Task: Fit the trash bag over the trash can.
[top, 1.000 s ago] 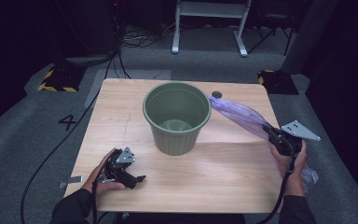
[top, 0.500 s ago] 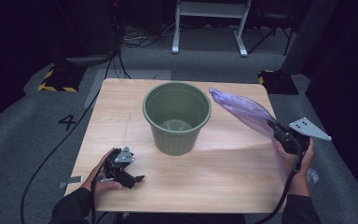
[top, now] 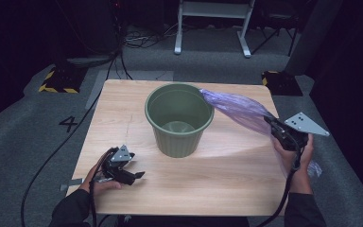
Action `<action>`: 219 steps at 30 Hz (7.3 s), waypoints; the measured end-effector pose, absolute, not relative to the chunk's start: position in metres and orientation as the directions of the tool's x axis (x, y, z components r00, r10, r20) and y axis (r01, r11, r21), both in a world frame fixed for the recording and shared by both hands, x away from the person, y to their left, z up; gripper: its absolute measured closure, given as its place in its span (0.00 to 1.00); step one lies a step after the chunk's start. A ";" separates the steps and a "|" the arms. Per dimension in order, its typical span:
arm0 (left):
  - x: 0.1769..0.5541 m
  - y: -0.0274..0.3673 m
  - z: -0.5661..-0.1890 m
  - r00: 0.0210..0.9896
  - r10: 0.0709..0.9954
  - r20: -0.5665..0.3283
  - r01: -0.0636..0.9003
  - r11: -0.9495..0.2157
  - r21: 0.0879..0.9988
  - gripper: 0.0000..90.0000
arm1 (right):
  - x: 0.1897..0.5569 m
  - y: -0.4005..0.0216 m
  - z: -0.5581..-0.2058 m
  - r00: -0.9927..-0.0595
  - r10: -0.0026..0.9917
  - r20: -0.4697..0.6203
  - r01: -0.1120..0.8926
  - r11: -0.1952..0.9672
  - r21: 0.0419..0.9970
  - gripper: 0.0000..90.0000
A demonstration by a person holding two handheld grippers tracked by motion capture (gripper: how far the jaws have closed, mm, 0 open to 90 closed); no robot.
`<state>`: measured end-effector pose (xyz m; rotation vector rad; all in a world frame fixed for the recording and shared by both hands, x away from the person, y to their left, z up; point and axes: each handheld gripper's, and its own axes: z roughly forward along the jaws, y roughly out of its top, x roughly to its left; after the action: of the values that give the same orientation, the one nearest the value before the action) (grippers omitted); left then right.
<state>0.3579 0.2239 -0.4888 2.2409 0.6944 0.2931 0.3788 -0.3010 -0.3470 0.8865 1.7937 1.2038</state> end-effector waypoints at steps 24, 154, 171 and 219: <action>0.350 0.233 -0.410 0.801 0.592 0.088 0.237 -0.449 0.861 0.18 | 0.389 -0.234 -0.329 -0.565 0.718 -0.407 0.049 0.521 0.852 1.00; 0.413 0.081 -0.305 0.840 0.364 0.402 -0.083 -0.646 0.759 1.00 | 0.365 -0.193 -0.325 -0.619 0.560 -0.550 -0.033 0.681 0.731 0.43; 0.421 0.092 -0.307 0.856 0.383 0.348 -0.052 -0.605 0.794 1.00 | 0.380 -0.202 -0.327 -0.554 0.630 -0.544 -0.015 0.646 0.764 0.95; 0.416 0.074 -0.306 0.838 0.402 0.370 -0.039 -0.632 0.774 1.00 | 0.370 -0.160 -0.311 -0.591 0.541 -0.599 -0.122 0.674 0.729 0.42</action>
<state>0.4160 0.0740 -0.3058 2.1693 0.2638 0.6650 0.3700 -0.1604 -0.3109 0.3234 2.0074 0.9525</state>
